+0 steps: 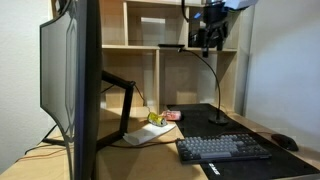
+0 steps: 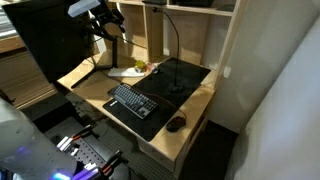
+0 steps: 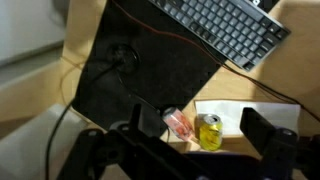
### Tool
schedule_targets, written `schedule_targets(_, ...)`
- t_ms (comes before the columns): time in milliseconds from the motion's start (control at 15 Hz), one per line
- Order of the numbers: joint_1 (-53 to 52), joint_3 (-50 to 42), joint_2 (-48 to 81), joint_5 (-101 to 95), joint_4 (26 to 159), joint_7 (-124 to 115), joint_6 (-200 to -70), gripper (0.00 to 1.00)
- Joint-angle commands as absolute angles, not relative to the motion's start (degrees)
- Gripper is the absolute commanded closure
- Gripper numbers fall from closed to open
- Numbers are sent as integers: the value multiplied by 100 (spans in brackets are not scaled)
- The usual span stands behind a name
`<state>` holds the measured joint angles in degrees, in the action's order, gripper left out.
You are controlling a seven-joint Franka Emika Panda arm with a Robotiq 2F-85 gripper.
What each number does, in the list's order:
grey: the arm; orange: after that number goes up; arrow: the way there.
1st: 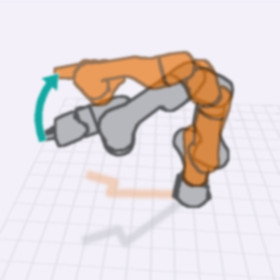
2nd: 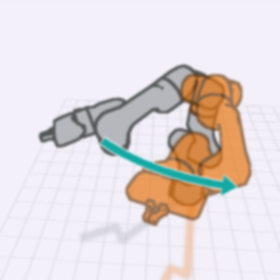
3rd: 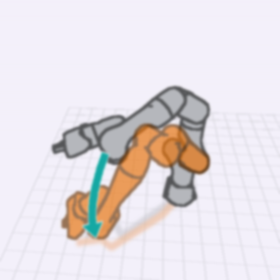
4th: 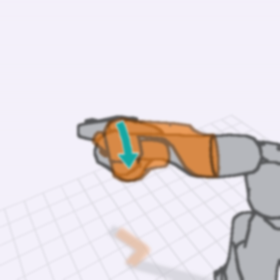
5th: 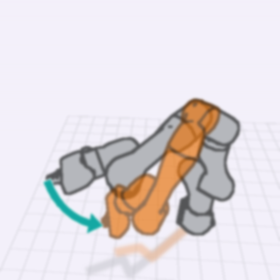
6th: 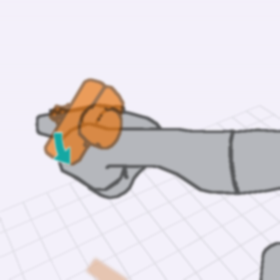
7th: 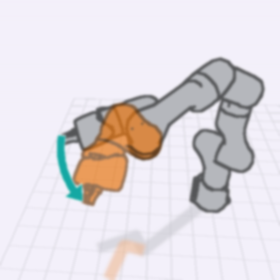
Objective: Pick up the can and make it stand
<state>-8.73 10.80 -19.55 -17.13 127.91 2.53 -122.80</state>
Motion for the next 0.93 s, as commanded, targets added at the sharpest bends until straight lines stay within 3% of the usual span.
schedule_targets(0,-960,1209,-1886,-1718,12779,197,-12434,0)
schedule_targets(267,-986,1274,-1871,-1812,12784,158,-12433,0)
schedule_targets(667,-1258,832,-699,-736,13000,1636,-15397,0)
schedule_targets(867,-1667,618,408,778,13036,2688,-16827,0)
